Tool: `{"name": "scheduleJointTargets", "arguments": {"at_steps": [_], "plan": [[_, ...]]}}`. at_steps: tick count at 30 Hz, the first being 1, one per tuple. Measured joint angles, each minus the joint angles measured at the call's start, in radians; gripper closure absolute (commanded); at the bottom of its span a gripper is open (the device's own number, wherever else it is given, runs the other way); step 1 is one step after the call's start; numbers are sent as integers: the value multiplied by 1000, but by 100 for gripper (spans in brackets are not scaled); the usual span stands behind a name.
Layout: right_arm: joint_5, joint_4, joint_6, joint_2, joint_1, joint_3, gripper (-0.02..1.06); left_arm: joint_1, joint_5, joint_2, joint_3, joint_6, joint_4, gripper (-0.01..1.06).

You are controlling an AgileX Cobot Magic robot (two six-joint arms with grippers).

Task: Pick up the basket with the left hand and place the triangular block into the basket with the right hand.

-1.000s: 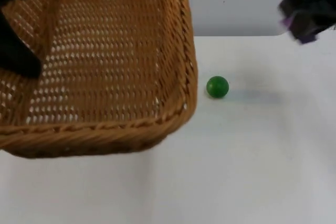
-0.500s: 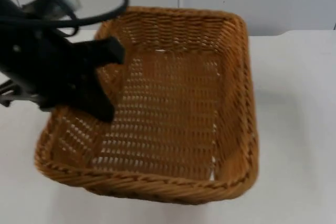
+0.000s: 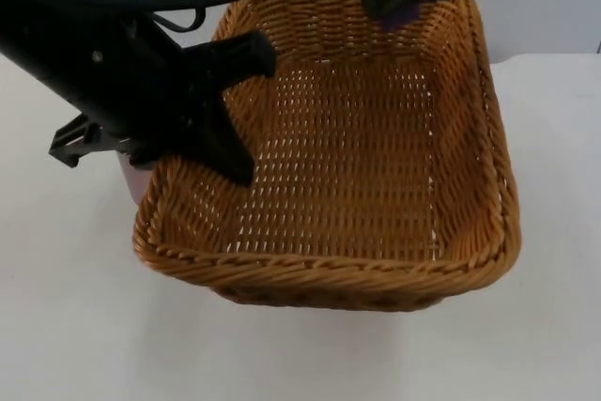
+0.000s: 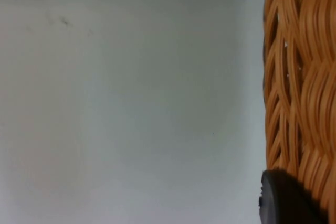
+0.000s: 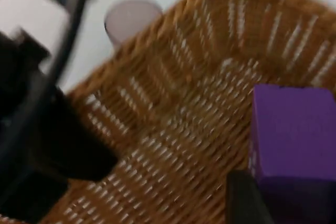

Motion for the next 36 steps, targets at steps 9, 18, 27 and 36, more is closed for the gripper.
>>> {"name": "scheduleJointTargets", "arguments": {"at_steps": [9, 18, 27, 36], "plan": [[9, -26, -4, 135, 0, 0, 105, 0, 0, 0, 0, 2, 0, 105], [16, -40, -13, 147, 0, 0, 78, 0, 2, 0, 0, 2, 0, 105], [-24, -45, -40, 136, 0, 0, 0, -2, 9, 2, 0, 2, 5, 105], [-31, -48, -40, -30, -31, 0, 0, -2, 18, 2, 0, 2, 9, 105]]}}
